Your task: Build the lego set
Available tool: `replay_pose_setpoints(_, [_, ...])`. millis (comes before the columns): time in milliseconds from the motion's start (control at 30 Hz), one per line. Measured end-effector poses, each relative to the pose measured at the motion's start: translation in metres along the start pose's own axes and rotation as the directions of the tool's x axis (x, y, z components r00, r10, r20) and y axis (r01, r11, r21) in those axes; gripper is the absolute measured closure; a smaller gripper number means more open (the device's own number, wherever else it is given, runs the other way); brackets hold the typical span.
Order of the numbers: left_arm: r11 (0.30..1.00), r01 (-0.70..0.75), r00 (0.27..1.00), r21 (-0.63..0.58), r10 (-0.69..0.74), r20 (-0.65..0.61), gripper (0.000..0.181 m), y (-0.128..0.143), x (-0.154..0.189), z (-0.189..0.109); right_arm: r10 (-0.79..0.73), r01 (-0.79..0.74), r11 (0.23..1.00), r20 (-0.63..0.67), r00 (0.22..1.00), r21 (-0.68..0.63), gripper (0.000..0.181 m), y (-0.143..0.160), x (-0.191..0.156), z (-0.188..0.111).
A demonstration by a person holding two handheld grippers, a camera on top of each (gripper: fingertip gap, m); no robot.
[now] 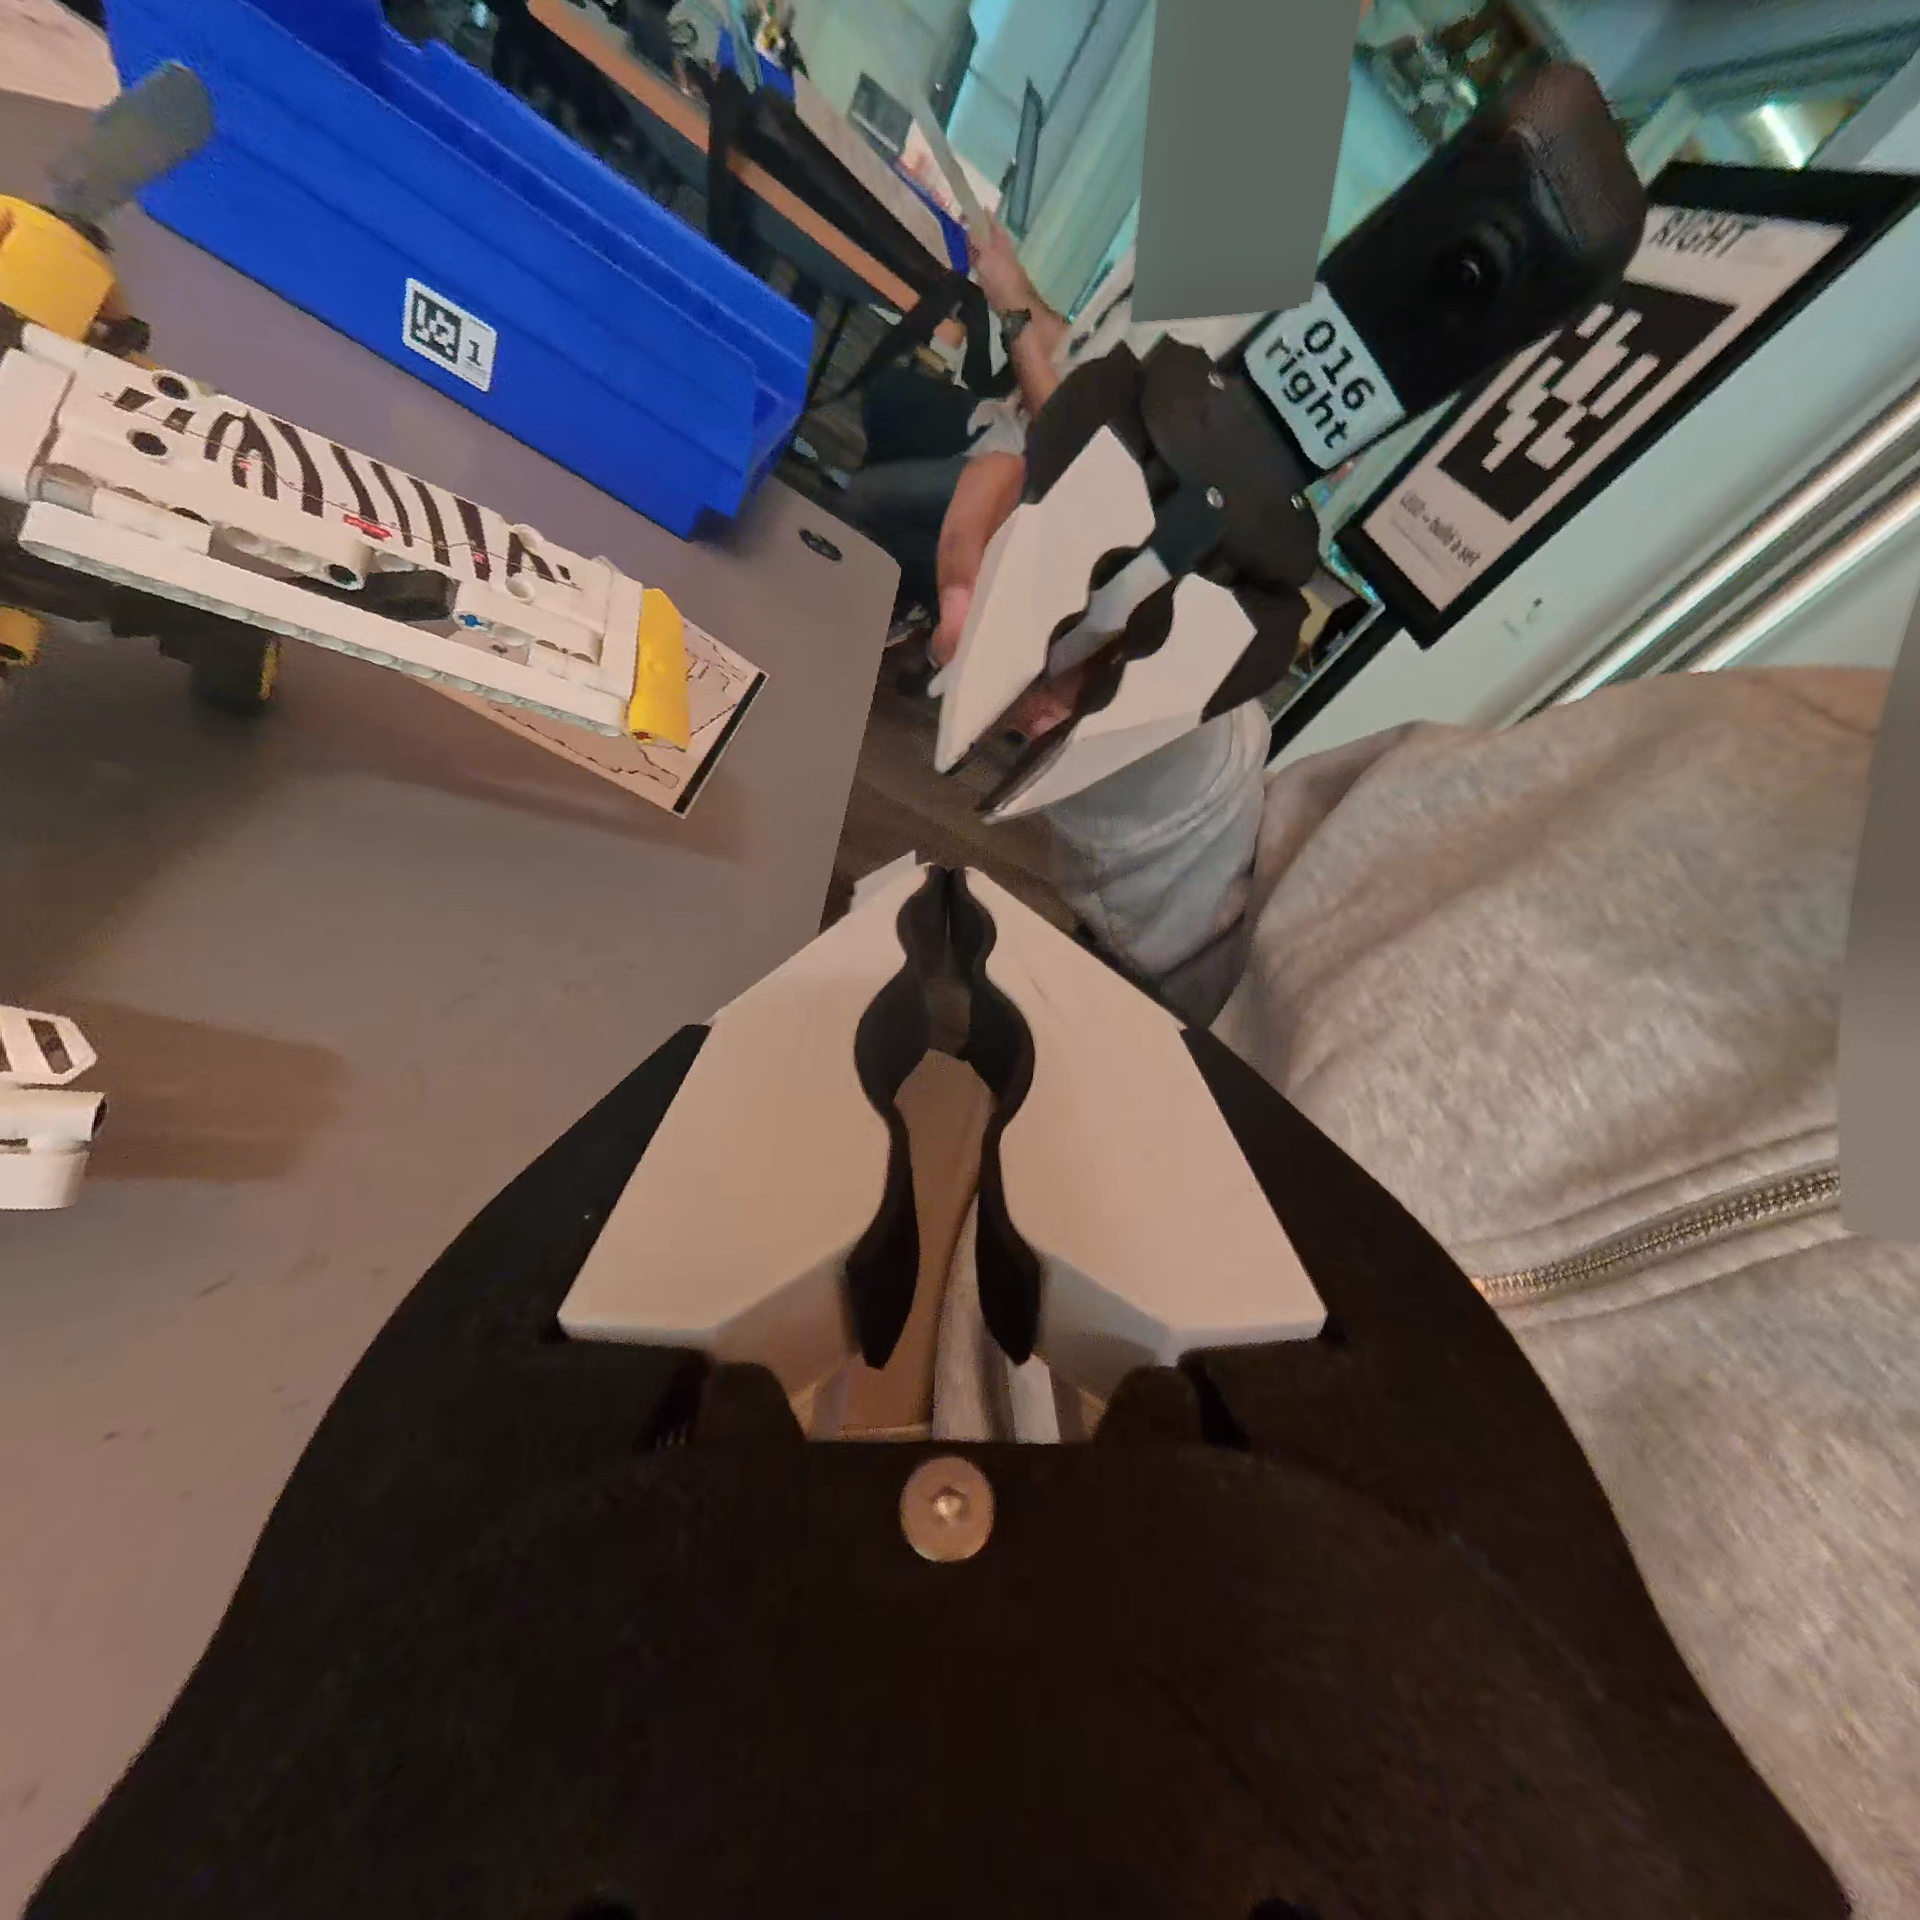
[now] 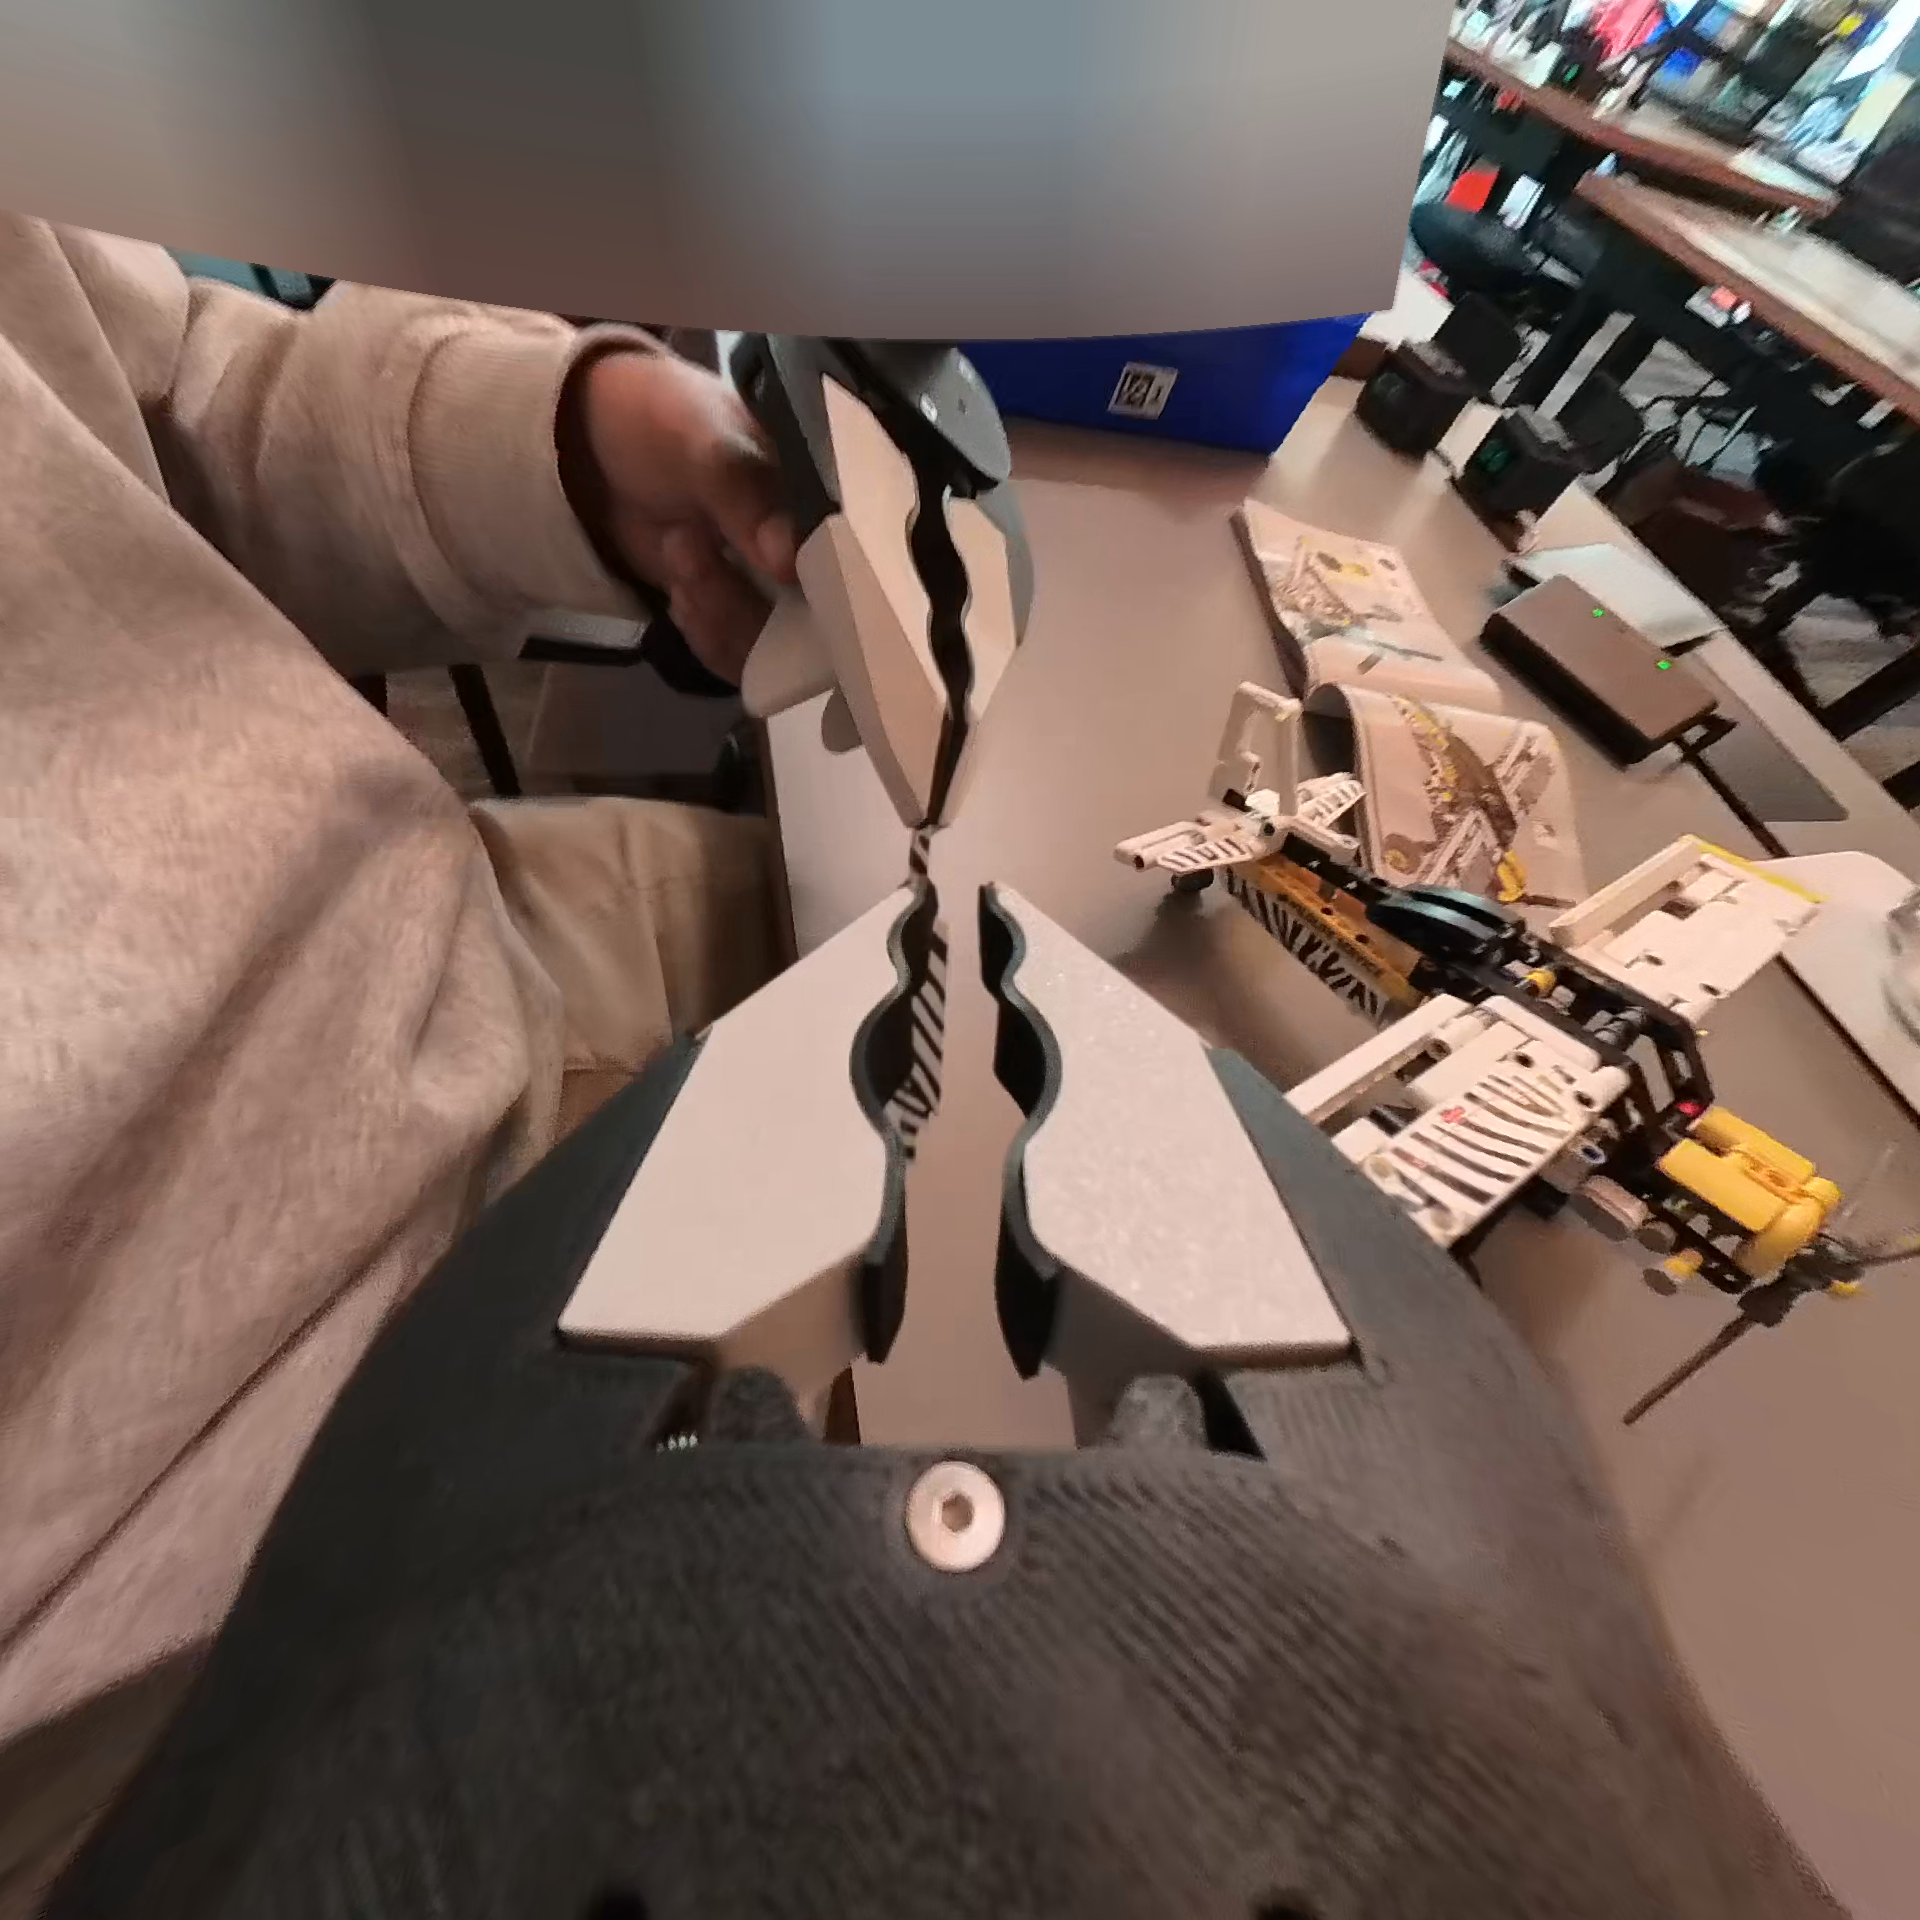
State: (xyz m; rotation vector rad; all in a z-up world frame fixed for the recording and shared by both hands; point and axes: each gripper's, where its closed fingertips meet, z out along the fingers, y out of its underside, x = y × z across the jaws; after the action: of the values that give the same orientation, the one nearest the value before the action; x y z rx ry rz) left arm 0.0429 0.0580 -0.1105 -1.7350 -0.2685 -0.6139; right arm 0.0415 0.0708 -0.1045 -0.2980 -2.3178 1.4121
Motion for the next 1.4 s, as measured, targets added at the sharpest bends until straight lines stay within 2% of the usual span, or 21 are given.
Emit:
replay_pose_setpoints(233, [0.999, -0.029, 1.0, -0.024, 0.029, 0.003, 0.181, 0.003, 0.0, 0.0, 0.073, -0.065, 0.995, 0.108, 0.991, -0.075, 0.171, 0.017, -0.006, 0.011])
replay_pose_setpoints(400, [0.999, -0.028, 1.0, -0.033, 0.028, 0.008, 0.181, 0.005, -0.003, 0.0, 0.071, -0.064, 0.996, 0.124, 0.99, -0.064, 0.181, 0.015, -0.006, 0.013])
replay_pose_setpoints(1133, [0.999, -0.033, 0.999, -0.035, 0.033, 0.012, 0.181, 0.005, -0.005, -0.002, 0.067, -0.058, 0.996, 0.151, 0.986, -0.068, 0.181, 0.018, -0.01, 0.017])
replay_pose_setpoints(1300, [0.999, -0.033, 0.998, -0.016, 0.034, 0.045, 0.181, 0.002, -0.01, -0.004, 0.095, -0.089, 0.995, 0.174, 0.98, -0.046, 0.181, 0.015, -0.011, 0.015])
replay_pose_setpoints(1333, [0.999, -0.033, 0.997, 0.001, 0.032, 0.073, 0.179, 0.0, -0.015, -0.005, 0.107, -0.102, 0.994, 0.178, 0.978, -0.037, 0.181, 0.014, -0.01, 0.014])
replay_pose_setpoints(1400, [0.999, -0.034, 0.995, 0.03, 0.032, 0.095, 0.162, -0.004, -0.019, -0.008, 0.133, -0.132, 0.991, 0.179, 0.975, -0.016, 0.181, 0.011, -0.008, 0.012])
